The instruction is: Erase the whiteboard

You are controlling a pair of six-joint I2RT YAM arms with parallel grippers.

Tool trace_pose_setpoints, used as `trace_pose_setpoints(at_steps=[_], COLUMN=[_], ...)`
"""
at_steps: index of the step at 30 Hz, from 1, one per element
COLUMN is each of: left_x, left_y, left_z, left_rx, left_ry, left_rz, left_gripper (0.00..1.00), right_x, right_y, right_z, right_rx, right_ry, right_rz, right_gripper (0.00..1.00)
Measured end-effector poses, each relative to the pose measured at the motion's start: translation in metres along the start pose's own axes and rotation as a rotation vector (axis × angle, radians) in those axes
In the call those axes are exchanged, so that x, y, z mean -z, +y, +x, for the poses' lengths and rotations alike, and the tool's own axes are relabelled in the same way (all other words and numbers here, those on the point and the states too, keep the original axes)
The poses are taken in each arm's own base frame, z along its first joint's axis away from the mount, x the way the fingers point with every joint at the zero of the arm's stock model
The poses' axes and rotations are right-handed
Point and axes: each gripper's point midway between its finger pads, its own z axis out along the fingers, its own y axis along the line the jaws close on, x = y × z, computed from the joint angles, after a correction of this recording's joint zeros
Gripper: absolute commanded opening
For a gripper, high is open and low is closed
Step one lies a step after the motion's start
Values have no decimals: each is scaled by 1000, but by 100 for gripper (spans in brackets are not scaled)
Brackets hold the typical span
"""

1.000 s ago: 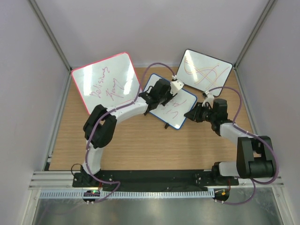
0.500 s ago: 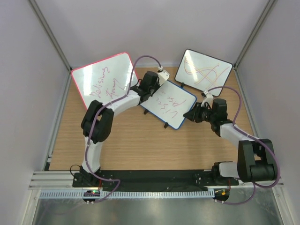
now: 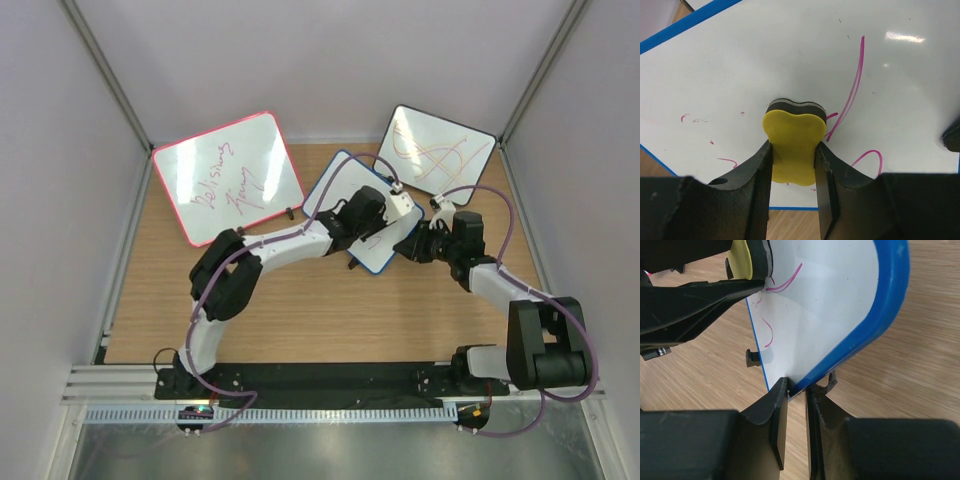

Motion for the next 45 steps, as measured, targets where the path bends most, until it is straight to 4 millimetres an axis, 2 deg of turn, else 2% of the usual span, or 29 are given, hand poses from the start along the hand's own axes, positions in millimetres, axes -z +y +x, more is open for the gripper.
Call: trace_pose_setpoints(at_steps=[4,7,11,18,20,23,27,31,35,38,40,45], left_x=[-1,-3,-6,-5,-5,-6,-8,-8,-12,-14,-16,-21], left_y=[4,17,51,126,138,131,99,64,50,54,64,111], left_z=[2,9,27,70,74,69,49,20,-17,-31,-29,-2], left_rx=[21,45,86,159,158,141,84,34,15,19,30,79], left_ry=[-1,7,33,105,111,104,78,36,-28,-52,-50,-7], left_rz=[17,12,-26,-141,-161,-146,-94,-42,-22,-31,-45,-108], left_gripper=[0,0,0,0,0,0,0,0,0,0,0,0], right_x=[0,0,0,-1,-1,-1,-2,-2,-2,-2,-2,-2], right_y=[0,0,0,2,3,3,3,3,3,3,3,4], right_z=[0,-1,-1,-1,-1,-1,0,0,0,0,0,0], right_rx=[1,1,1,9,13,14,15,15,15,16,16,18], right_ry=[-2,-2,-2,-3,-4,-4,-2,-2,-2,-2,-2,-1], right_rz=[1,3,2,-6,-7,-8,-9,-8,-4,-3,-3,-6], right_gripper=[1,1,1,1,1,1,1,1,1,1,1,1])
